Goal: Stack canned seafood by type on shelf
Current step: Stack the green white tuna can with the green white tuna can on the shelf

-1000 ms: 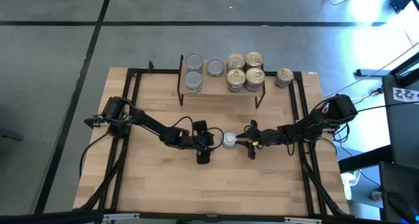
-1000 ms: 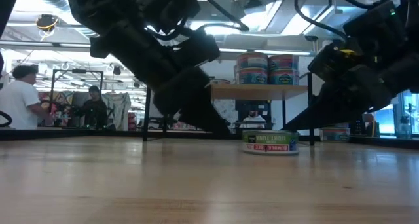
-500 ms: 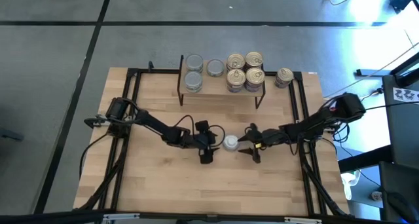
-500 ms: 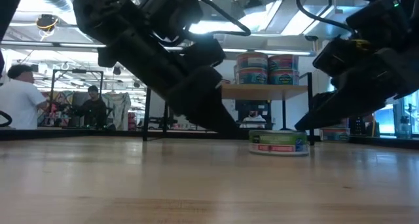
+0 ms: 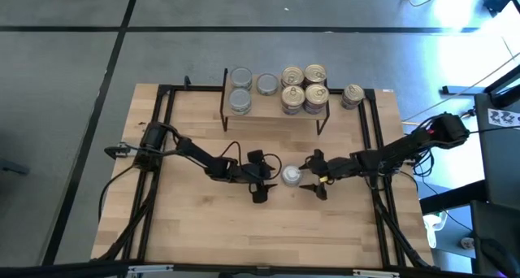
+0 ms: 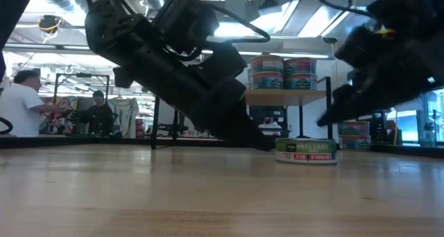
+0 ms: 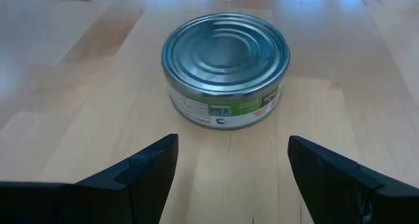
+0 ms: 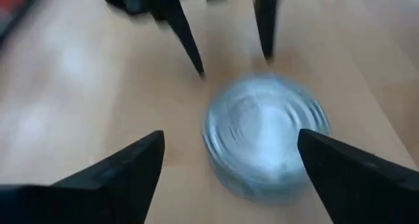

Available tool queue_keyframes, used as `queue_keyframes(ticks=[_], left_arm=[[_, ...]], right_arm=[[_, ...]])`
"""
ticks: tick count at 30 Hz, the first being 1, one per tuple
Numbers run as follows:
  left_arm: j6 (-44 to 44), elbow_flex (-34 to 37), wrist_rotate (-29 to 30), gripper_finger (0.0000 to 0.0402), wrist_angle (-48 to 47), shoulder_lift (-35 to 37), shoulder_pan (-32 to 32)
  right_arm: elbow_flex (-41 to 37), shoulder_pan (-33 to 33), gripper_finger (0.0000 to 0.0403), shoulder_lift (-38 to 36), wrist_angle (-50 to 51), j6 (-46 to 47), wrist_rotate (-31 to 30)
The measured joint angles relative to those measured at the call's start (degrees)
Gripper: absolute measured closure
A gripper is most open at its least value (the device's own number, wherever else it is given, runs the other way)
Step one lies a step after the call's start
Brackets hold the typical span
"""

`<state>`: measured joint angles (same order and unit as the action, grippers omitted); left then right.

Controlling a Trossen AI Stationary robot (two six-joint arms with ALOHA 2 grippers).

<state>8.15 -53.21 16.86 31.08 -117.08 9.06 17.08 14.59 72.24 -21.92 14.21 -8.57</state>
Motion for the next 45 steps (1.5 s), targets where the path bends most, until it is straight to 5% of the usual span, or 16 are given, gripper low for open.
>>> queue_keyframes(ticks=[7, 24, 45], left_arm=[[-6.0, -2.8, -0.1, 0.0116, 1.2, -2.4, -0.5], [-8.6, -7.6, -3.5, 0.0116, 1.3, -7.7, -2.7], [-6.4, -7.4, -4.6, 0.0116, 1.6, -7.7, -2.9]], right_arm=[[0.6, 0.0, 0.0052, -0.6, 15.5, 1.7, -3.8], [0.5, 0.1, 0.0052, 15.5, -7.0, -0.9, -4.1], [2.5, 0.1, 0.0006, 22.6, -13.6, 2.8, -6.7]])
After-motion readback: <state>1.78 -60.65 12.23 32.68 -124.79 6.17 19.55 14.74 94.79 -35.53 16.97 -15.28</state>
